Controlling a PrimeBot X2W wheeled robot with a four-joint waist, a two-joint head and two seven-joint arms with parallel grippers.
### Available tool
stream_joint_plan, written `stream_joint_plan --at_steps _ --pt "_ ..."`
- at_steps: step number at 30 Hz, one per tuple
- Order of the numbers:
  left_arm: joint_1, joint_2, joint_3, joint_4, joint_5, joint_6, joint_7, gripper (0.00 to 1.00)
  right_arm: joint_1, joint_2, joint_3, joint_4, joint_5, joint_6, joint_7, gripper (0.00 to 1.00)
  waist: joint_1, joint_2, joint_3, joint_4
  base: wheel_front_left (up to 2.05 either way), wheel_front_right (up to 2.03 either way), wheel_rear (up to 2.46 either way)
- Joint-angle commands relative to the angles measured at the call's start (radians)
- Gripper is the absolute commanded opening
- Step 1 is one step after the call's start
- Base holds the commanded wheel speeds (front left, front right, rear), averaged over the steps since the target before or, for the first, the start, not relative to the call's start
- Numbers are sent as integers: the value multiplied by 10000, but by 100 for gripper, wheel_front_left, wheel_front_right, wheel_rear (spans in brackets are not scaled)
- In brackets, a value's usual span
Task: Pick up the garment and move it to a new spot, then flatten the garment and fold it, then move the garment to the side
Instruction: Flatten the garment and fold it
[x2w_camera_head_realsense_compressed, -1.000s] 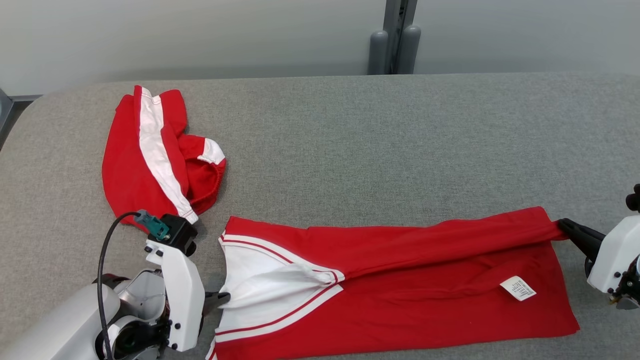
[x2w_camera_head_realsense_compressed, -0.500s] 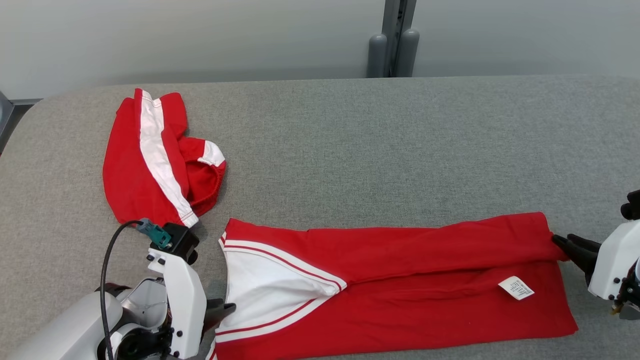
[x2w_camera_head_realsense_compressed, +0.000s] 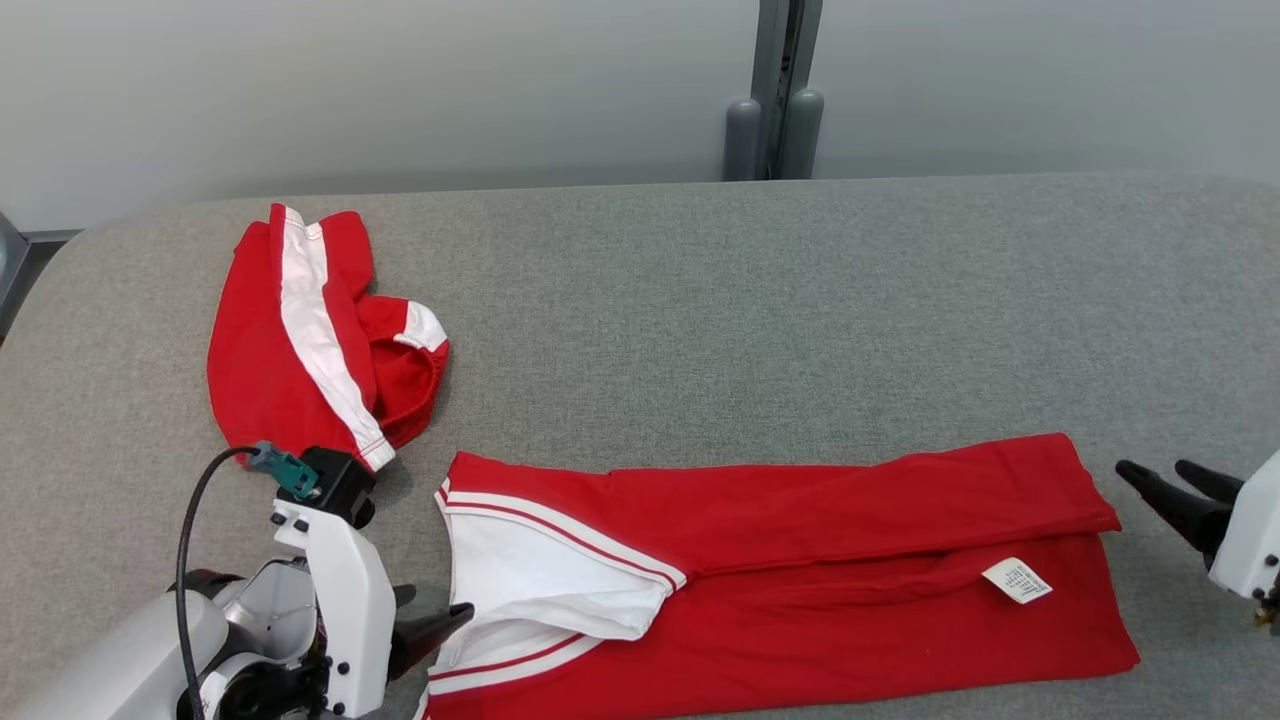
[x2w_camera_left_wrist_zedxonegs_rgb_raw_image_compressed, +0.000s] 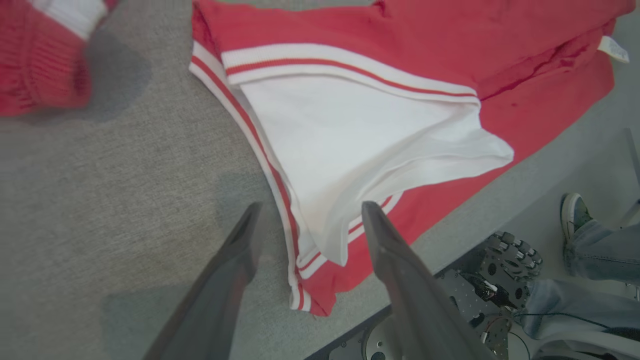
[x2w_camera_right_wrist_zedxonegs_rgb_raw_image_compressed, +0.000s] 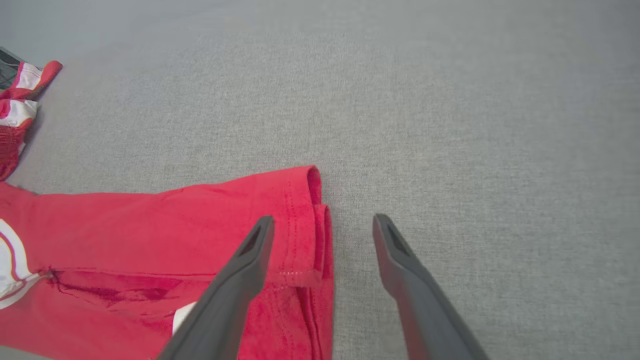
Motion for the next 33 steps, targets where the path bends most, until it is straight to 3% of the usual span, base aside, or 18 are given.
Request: stream_joint_plan --at_steps 1,12,19,24,33 --pt "46 65 89 -39 74 51 -101 100 153 -110 -68 -21 50 5 -157 100 -1 0 -27 -18 0 0 0" --pt "272 589 810 -968 293 475 -1249 100 479 -347 -912 -141 126 5 -1634 100 -1 0 -156 -133 0 0 0" --pt "510 776 1043 -1920 863 971 -2064 100 262 365 -1302 600 65 5 -2075 100 -1 0 -151 -117 0 0 0" --pt "818 401 954 -2211 1251 1325 -2814 100 163 1109 -1408 1222 253 5 -1728 100 -1 0 -88 -17 0 0 0" --pt "1241 -28 612 -2211 1385 1384 -3129 100 88 1743 -1196 2177 480 5 -299 100 -1 0 -86 269 0 0 0"
